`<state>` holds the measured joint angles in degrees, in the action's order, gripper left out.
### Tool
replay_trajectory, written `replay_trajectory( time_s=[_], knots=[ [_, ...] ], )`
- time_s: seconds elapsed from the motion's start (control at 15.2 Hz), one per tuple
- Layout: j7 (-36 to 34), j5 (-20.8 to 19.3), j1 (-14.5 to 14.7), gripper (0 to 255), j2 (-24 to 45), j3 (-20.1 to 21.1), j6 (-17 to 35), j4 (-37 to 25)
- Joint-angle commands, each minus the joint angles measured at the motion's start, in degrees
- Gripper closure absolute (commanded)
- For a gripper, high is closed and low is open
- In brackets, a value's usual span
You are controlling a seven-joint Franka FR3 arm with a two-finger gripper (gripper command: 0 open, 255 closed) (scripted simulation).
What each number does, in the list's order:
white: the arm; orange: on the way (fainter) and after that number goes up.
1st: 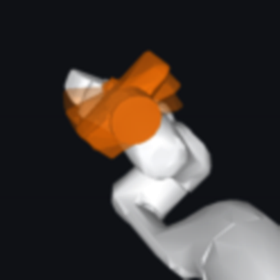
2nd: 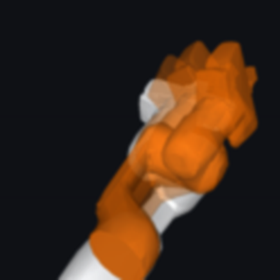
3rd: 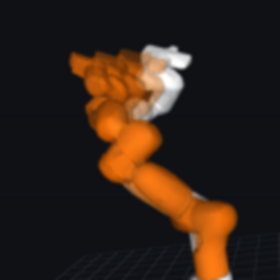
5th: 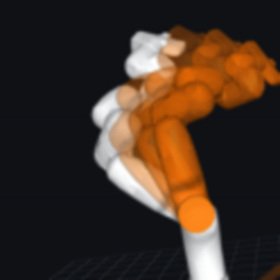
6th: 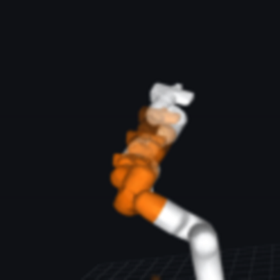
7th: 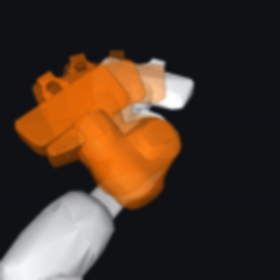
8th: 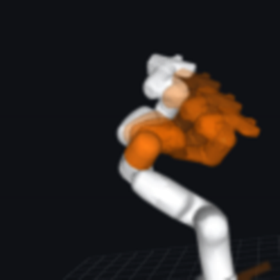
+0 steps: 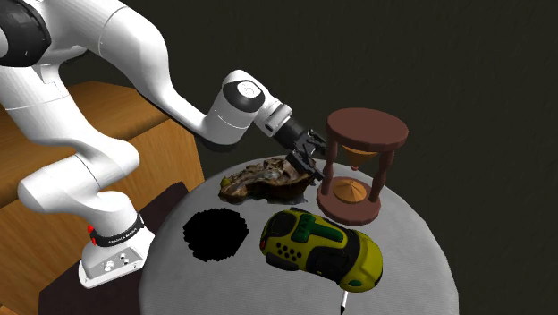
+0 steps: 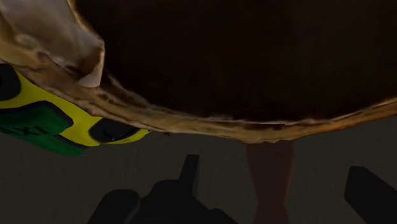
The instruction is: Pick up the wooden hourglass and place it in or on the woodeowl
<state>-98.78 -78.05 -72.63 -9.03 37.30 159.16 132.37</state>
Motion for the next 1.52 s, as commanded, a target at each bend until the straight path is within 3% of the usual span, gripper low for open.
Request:
replay_trajectory(
  time_s=[0.0,0.2,0.26,0.86,1.45],
  knots=[
    [-0.1,-0.1,0.0,0,0.0,0.0,0.0,0.0],
    [0.0,-0.1,0.0,0,0.0,0.0,0.0,0.0],
    [0.0,-0.1,0.0,255,0.0,0.0,0.0,0.0],
    [-0.1,-0.1,0.0,255,0.0,0.0,0.0,0.0],
    [13.4,13.8,2.8,255,-4.2,-3.2,0.1,-0.7]
  ],
)
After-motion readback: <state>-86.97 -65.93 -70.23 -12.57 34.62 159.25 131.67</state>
